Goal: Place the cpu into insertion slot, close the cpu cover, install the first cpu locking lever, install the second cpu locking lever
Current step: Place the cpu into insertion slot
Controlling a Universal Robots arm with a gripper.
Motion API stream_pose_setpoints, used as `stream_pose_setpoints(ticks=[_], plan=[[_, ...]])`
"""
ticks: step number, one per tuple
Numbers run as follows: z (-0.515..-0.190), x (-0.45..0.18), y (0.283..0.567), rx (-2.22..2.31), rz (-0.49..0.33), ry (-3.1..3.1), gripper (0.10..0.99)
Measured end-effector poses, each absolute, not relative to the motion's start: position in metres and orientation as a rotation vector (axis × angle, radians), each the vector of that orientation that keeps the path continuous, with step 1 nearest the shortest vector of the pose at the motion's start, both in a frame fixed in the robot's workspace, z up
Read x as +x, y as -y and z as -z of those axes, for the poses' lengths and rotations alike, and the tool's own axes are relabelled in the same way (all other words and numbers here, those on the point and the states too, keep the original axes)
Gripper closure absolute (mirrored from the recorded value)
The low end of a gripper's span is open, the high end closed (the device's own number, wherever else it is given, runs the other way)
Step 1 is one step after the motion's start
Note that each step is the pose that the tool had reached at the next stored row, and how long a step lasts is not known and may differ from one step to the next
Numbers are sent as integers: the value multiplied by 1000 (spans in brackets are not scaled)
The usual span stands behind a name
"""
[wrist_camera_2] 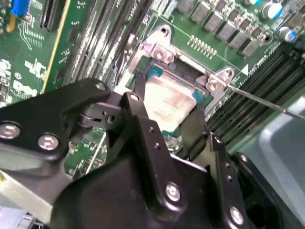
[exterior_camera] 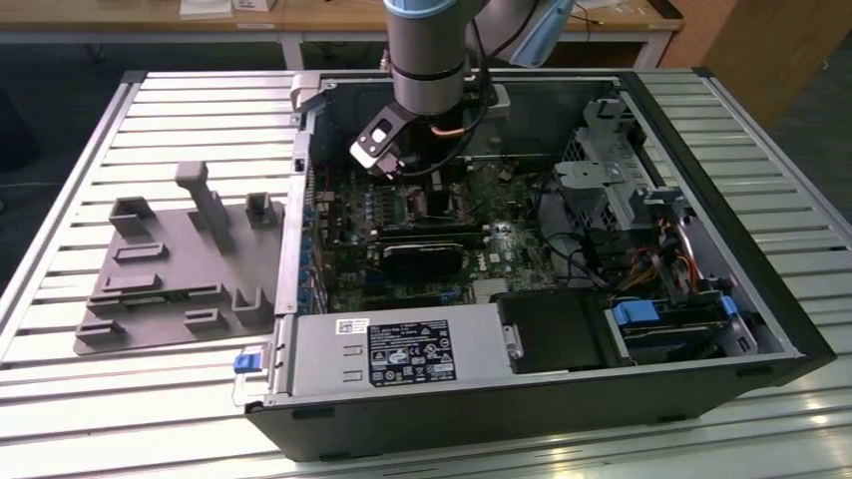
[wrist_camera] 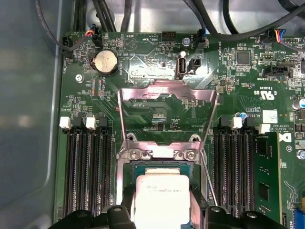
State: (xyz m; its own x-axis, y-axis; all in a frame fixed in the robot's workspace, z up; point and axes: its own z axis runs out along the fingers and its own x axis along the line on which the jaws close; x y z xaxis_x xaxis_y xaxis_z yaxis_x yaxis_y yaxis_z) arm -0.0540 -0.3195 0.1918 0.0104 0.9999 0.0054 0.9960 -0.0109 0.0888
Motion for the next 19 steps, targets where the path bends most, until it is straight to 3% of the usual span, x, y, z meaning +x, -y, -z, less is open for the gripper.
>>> stream_pose_setpoints(ticks=[2, 3, 19], plan=[[-192, -54, 319, 2190, -103, -2167, 541], [-192, -54, 319, 2190, -102, -2167, 478], [-202, -54, 319, 2190, -102, -2166, 478]])
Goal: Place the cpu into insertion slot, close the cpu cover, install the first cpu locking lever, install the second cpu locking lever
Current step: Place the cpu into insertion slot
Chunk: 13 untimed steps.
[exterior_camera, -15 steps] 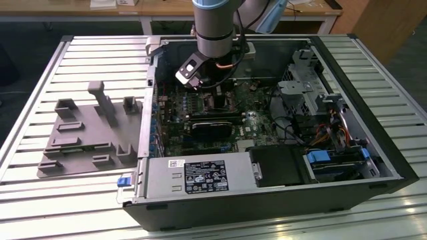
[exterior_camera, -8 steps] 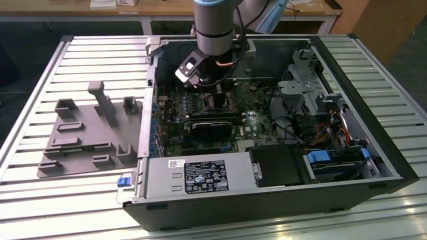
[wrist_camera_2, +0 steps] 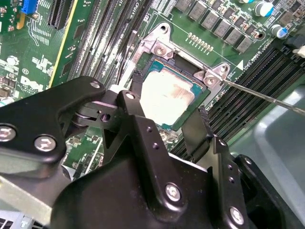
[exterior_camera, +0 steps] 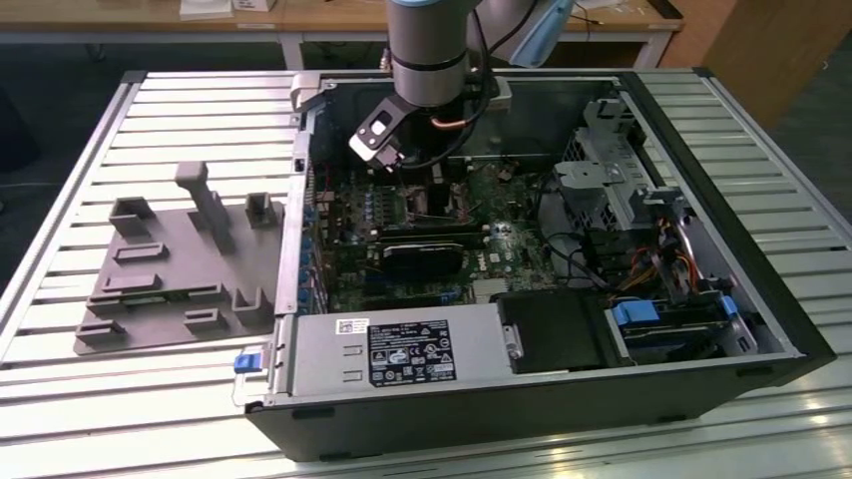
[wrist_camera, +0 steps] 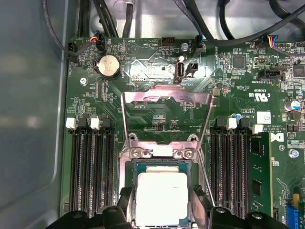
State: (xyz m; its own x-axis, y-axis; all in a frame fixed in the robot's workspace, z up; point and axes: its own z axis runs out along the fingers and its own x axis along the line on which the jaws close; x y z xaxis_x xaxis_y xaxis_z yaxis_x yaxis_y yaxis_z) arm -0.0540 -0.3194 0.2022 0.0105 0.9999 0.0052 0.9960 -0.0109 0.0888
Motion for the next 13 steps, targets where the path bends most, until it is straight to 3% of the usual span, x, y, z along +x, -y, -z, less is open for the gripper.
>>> stream_pose_setpoints(ticks=[3, 4, 5, 7, 8, 13], plan=[[-202, -54, 319, 2190, -102, -2166, 490], [-202, -54, 319, 2190, -102, -2166, 553], [-202, -54, 319, 2190, -102, -2166, 553], [-202, -54, 319, 2190, -102, -2166, 675], [-202, -54, 319, 2190, -102, -2166, 675], [-202, -54, 319, 2190, -102, -2166, 910]])
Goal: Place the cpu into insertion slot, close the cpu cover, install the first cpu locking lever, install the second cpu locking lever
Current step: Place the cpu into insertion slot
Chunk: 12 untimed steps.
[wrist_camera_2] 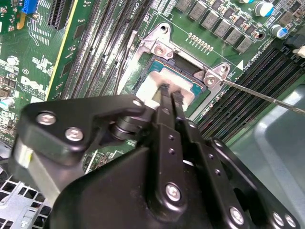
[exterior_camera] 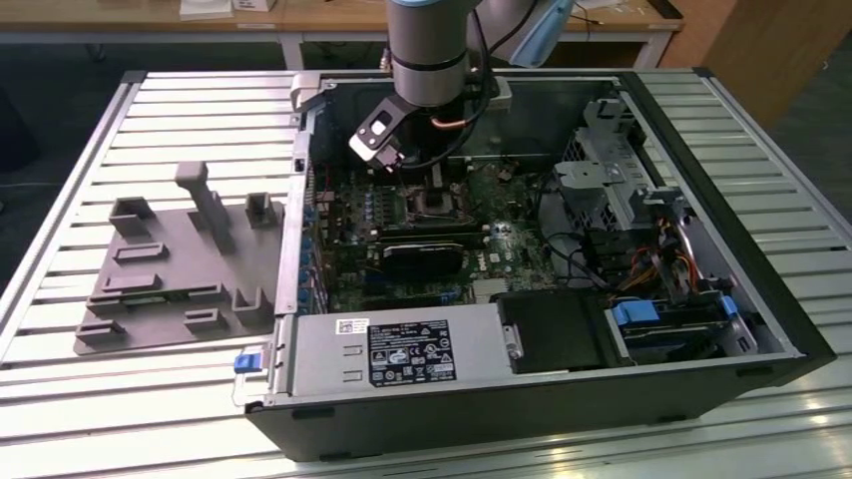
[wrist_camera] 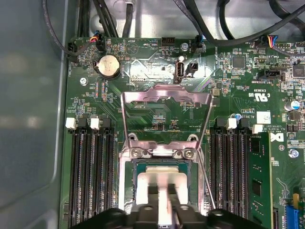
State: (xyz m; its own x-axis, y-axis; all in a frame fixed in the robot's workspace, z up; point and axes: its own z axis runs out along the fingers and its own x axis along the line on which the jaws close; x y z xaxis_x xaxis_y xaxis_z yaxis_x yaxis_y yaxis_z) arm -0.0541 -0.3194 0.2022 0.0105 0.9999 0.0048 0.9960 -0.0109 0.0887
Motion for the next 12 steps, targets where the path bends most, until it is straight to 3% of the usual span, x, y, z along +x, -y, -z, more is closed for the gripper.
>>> stream_pose_setpoints(ticks=[2, 3, 5, 12], plan=[[-202, -54, 319, 2190, -102, -2166, 910], [-202, -54, 319, 2190, -101, -2166, 965], [-202, -54, 319, 2190, -102, -2166, 984], [-202, -48, 319, 2200, -101, -2155, 984]])
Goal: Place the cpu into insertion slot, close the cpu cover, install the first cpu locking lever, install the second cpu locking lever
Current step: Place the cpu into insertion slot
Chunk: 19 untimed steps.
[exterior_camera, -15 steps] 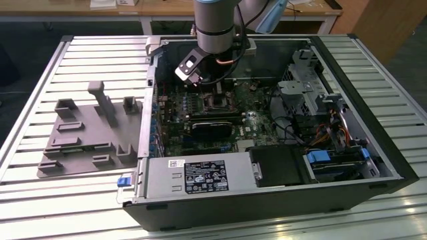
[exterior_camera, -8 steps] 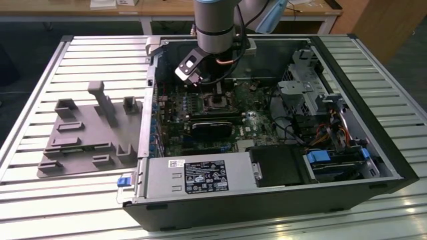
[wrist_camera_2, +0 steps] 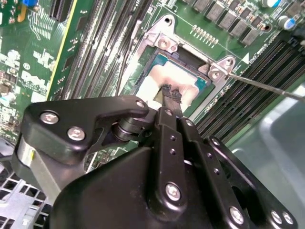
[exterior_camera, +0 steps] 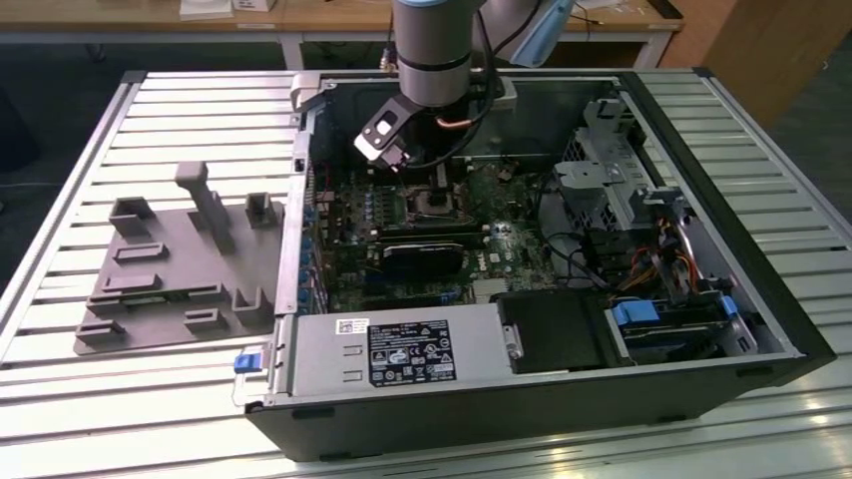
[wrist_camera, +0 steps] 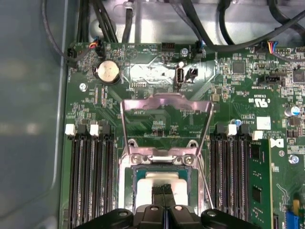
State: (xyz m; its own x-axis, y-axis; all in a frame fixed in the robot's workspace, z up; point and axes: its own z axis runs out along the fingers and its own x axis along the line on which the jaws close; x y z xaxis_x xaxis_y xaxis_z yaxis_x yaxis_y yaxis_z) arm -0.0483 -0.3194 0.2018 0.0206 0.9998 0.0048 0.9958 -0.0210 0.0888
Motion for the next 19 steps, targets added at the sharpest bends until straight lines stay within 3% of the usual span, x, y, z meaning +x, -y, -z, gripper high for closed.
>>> stream_pose_setpoints(ticks=[19], plan=[[-206, -48, 319, 2231, -97, -2119, 984]])
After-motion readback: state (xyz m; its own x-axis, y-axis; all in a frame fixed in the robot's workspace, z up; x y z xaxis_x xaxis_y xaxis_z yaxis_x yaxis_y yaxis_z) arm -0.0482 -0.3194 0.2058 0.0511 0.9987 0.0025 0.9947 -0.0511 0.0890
